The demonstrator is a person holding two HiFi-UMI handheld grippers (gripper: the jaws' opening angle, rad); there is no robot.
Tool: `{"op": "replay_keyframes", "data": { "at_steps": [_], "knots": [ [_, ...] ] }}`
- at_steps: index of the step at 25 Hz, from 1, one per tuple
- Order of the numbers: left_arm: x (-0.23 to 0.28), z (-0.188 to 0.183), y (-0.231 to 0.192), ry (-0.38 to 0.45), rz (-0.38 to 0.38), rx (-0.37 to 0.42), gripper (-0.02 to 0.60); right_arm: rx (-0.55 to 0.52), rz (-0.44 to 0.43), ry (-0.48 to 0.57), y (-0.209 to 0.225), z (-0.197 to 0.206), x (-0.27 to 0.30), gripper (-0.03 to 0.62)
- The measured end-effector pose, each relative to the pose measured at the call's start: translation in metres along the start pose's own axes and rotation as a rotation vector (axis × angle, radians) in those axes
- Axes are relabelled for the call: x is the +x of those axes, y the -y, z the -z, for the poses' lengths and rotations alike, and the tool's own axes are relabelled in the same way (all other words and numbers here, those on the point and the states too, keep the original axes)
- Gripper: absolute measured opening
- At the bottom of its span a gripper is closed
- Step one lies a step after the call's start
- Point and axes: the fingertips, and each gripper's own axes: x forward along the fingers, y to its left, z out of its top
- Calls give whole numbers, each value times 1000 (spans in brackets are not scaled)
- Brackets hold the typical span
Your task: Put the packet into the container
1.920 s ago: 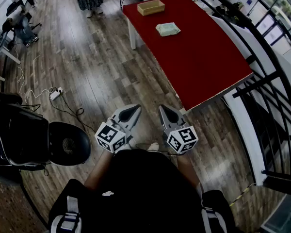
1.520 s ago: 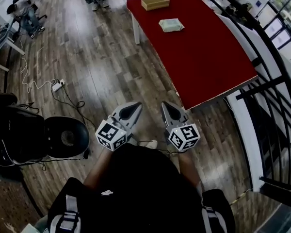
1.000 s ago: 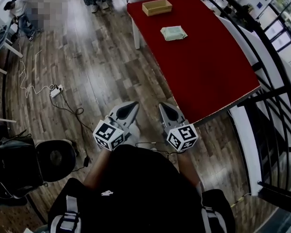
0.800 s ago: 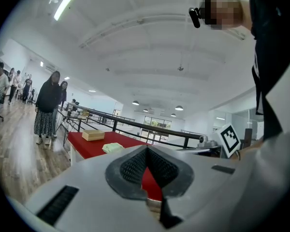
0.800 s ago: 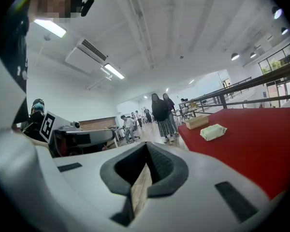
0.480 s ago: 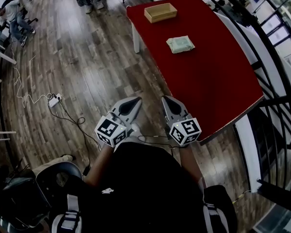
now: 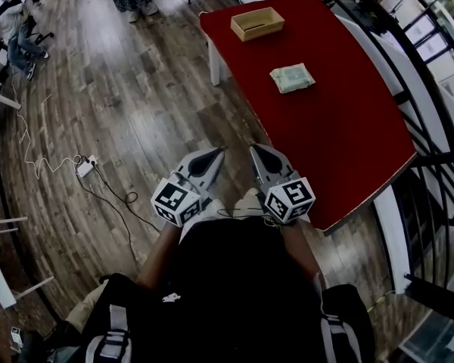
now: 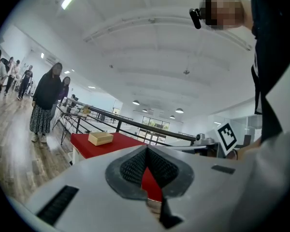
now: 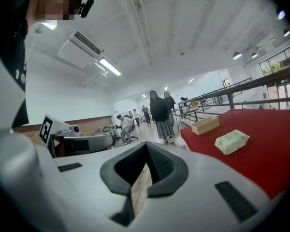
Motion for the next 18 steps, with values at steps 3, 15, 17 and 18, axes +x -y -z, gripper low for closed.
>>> {"op": "replay_keyframes", "data": {
  "at_steps": [3,15,17,18],
  "knots": [
    [10,-2,-10,-3,10,1,3,9,21,2,14,-3,11,21],
    [99,-26,-89,-15,9,10,3,-37,15,24,97,-46,99,21],
    [125,-30,-105,-17,12,12,2,-42,8,22,118,-53,118,21],
    [137,-31,-115,-17,8,11,3,-40,4,19,129,-56,127,21]
  ]
}}
